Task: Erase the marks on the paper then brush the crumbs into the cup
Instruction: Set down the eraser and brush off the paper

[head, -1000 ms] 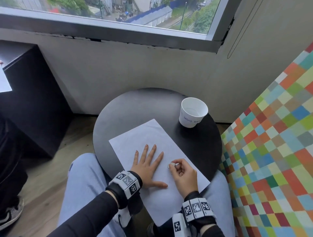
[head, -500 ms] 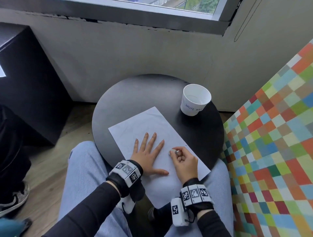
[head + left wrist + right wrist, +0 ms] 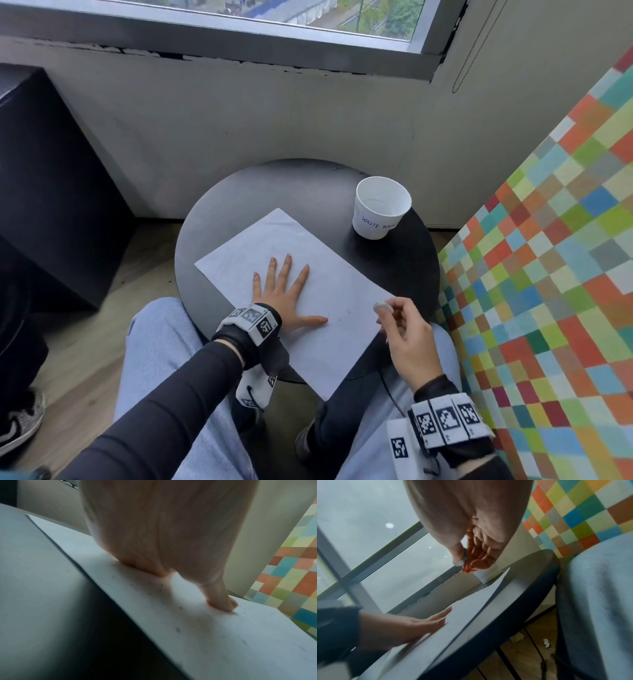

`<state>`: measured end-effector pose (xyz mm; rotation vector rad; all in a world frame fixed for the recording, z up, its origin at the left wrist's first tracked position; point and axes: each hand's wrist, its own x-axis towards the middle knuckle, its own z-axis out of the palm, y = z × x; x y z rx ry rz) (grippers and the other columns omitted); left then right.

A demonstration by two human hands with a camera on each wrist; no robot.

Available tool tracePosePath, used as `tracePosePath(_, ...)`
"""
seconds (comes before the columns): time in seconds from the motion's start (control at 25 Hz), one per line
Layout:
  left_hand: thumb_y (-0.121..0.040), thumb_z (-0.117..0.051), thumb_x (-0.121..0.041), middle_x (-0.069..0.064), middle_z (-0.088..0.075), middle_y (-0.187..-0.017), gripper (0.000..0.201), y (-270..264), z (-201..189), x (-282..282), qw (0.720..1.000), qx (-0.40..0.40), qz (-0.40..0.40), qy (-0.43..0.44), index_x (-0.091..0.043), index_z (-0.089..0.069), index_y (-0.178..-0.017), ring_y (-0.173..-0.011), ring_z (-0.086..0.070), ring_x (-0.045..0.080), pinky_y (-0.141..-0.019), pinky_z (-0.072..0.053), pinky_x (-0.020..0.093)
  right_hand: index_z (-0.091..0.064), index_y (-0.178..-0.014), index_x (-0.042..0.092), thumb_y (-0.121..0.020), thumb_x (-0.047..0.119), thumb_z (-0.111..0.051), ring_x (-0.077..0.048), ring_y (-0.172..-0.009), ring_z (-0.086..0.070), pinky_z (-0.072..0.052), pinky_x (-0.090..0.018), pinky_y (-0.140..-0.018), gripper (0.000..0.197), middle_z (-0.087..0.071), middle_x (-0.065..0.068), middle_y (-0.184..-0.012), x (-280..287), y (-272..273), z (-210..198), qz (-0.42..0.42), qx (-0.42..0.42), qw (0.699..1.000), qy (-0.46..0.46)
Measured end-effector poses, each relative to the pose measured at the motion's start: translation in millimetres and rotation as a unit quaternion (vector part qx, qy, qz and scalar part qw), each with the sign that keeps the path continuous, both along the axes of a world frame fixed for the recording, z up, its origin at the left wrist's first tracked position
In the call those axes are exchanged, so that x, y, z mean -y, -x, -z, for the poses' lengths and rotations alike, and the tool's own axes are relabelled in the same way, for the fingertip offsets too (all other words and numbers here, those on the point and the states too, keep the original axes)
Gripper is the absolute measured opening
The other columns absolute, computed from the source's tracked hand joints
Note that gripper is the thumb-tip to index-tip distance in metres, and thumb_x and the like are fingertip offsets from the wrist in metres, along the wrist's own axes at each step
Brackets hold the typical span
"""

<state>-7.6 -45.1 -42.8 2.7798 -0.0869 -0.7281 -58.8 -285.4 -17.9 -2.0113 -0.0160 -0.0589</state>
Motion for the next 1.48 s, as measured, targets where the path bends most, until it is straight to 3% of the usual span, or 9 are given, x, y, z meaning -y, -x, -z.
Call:
tracePosePath(0.2, -0.087, -0.045, -0.073, 0.001, 0.007, -0.166, 0.092, -6.3, -32.6, 2.9, 0.998, 0.055, -0.006, 0.040, -0.044, 0.013, -0.153, -0.152, 0.005, 0.027, -0.116, -0.001, 0.063, -0.062, -0.088, 0.022, -0.087, 0.026, -0.068, -0.010, -0.080, -0.061, -0.052, -0.021, -0.066, 0.008, -0.064, 0.005, -0.086, 2.3, 2.3, -14.6, -0.005, 0.042, 0.997, 0.070)
tracePosePath(0.36, -0.088, -0.063, -0.055, -0.010, -0.040, -0.151, 0.073, 5.6, -70.5, 18.4, 0.962, 0.168, 0.138, 0.163, -0.046, -0.027, -0.151, -0.129, -0.049, 0.015, -0.105, -0.040, 0.033, -0.065, -0.092, 0.018, -0.075, 0.030, -0.080, -0.005, -0.074, -0.065, -0.054, -0.016, -0.067, 0.025, -0.068, 0.003, -0.078, -12.9, -14.1, -33.5, 0.010, 0.003, 1.000, 0.002)
tracePosePath(0.56, -0.088, -0.068, -0.047, -0.010, -0.068, -0.114, 0.040, 19.3, -66.4, 24.7, 0.961, 0.186, 0.107, 0.172, -0.037, -0.066, -0.126, -0.103, -0.060, 0.009, -0.080, -0.046, 0.025, -0.062, -0.095, 0.012, -0.072, 0.024, -0.083, -0.002, -0.072, -0.068, -0.053, -0.012, -0.069, 0.033, -0.071, 0.003, -0.077, -36.4, -17.9, -28.7, -0.016, -0.029, 0.999, -0.007)
tracePosePath(0.72, -0.085, -0.074, -0.039, -0.004, -0.075, -0.092, 0.025, 22.0, -55.9, 14.5, 0.956, 0.175, 0.034, 0.232, -0.022, -0.078, -0.102, -0.085, -0.067, 0.010, -0.078, -0.050, 0.023, -0.066, -0.094, 0.009, -0.076, 0.010, -0.079, -0.006, -0.078, -0.070, -0.056, -0.019, -0.077, 0.023, -0.072, 0.002, -0.079, -37.6, -15.2, -20.1, -0.054, -0.056, 0.997, -0.013)
tracePosePath(0.88, -0.089, -0.071, -0.038, -0.012, -0.065, -0.095, 0.013, 23.7, -45.1, -10.1, 0.962, 0.159, -0.042, 0.219, -0.025, -0.072, -0.090, -0.093, -0.062, 0.009, -0.080, -0.049, 0.029, -0.067, -0.113, 0.012, -0.091, 0.025, -0.063, -0.012, -0.099, -0.065, -0.051, -0.028, -0.094, 0.026, -0.069, -0.002, -0.112, -21.6, 9.6, -17.1, -0.126, 0.040, 0.965, 0.225)
tracePosePath(1.04, -0.096, -0.060, -0.041, -0.012, -0.043, -0.135, 0.017, 33.1, -35.3, -19.8, 0.985, 0.132, -0.051, 0.097, -0.026, -0.066, -0.100, -0.121, -0.050, 0.011, -0.081, -0.040, 0.028, -0.051, -0.136, 0.014, -0.095, 0.045, -0.033, -0.018, -0.136, -0.041, -0.032, -0.040, -0.109, 0.054, -0.044, -0.001, -0.146, -12.2, 60.9, -9.9, -0.311, 0.178, 0.800, 0.482)
tracePosePath(1.24, -0.101, -0.049, -0.040, -0.001, -0.012, -0.164, 0.045, 31.2, -30.4, -12.0, 0.992, 0.114, -0.052, 0.024, -0.031, -0.040, -0.144, -0.136, -0.043, 0.021, -0.096, -0.044, 0.036, -0.034, -0.147, 0.015, -0.097, 0.058, -0.022, -0.018, -0.142, -0.028, -0.022, -0.045, -0.109, 0.067, -0.030, 0.000, -0.155, 1.5, 53.8, 7.4, -0.402, 0.124, 0.727, 0.542)
tracePosePath(1.36, -0.092, -0.050, -0.064, 0.005, 0.015, -0.164, 0.086, 35.9, -22.3, -10.7, 0.997, 0.037, 0.038, -0.047, -0.038, -0.001, -0.157, -0.152, -0.002, 0.026, -0.114, -0.027, 0.049, -0.036, -0.147, 0.016, -0.097, 0.060, -0.019, -0.016, -0.140, -0.032, -0.033, -0.044, -0.112, 0.068, -0.032, 0.001, -0.154, -0.1, 47.0, 5.7, -0.438, 0.040, 0.716, 0.542)
tracePosePath(1.48, -0.074, -0.065, -0.073, 0.005, 0.026, -0.161, 0.117, 35.8, -23.2, -14.3, 0.996, -0.004, 0.066, -0.053, -0.040, 0.012, -0.155, -0.151, 0.015, 0.029, -0.116, -0.016, 0.060, -0.030, -0.149, 0.014, -0.093, 0.067, -0.001, -0.018, -0.142, -0.028, -0.029, -0.044, -0.115, 0.082, -0.024, -0.001, -0.156, 3.7, 20.8, -1.3, -0.430, 0.019, 0.707, 0.561)
